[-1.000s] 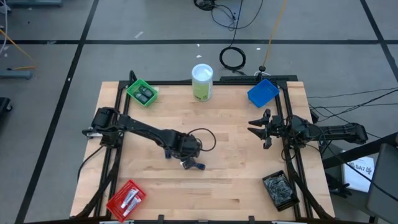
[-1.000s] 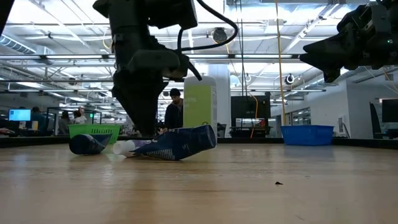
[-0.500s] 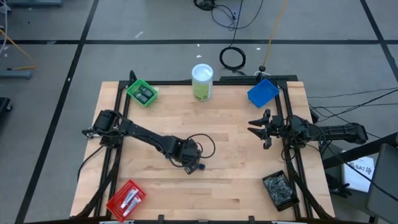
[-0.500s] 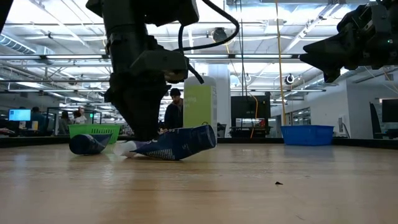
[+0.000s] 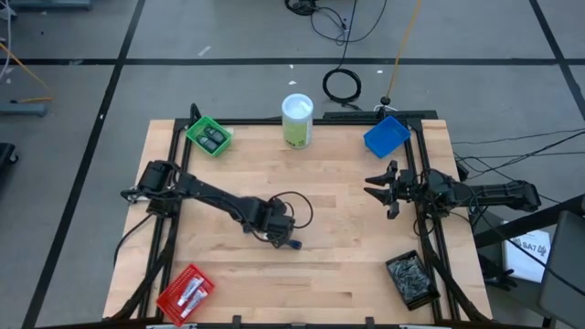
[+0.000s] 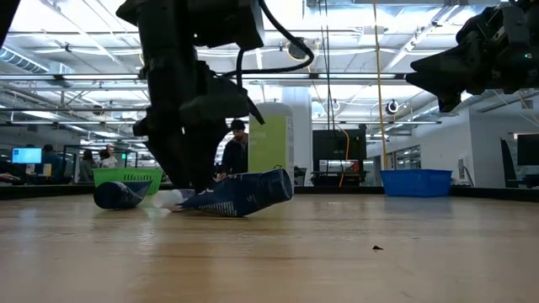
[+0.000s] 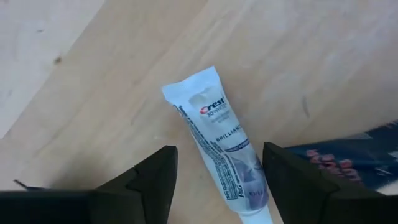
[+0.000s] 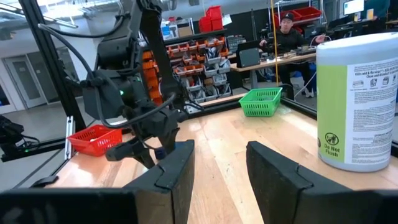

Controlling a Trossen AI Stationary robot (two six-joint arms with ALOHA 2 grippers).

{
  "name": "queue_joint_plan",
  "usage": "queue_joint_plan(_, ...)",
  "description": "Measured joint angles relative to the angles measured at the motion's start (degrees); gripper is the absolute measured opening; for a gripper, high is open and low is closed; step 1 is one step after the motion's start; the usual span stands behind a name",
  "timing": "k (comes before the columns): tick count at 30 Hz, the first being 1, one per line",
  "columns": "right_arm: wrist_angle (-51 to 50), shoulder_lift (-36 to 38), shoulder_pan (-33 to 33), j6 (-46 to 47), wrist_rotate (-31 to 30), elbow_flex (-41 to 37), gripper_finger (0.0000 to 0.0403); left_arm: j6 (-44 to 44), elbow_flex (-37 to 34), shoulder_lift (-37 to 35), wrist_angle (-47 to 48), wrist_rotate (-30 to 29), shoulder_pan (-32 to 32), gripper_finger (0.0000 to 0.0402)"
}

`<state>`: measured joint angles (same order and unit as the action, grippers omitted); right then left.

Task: Pick & Place Travel size toiletries
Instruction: Put the white toothpaste into the red bin

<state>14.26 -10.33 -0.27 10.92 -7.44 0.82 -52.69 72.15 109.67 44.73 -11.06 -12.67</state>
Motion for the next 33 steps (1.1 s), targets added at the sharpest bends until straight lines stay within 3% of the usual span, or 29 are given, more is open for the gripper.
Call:
queue_joint_plan(21, -0.02, 0.0, 0.0, 0.0, 0.0, 0.0, 0.0134, 1.58, -1.48, 0.0, 0.04, 2.03, 0.54, 0.0169)
queue_joint_plan(33, -0.04, 0.0, 0.0, 0.39, 0.0, -0.01, 0.0134, 4.7, -1.48, -0.09, 0.0, 2.07, 2.17, 0.0098)
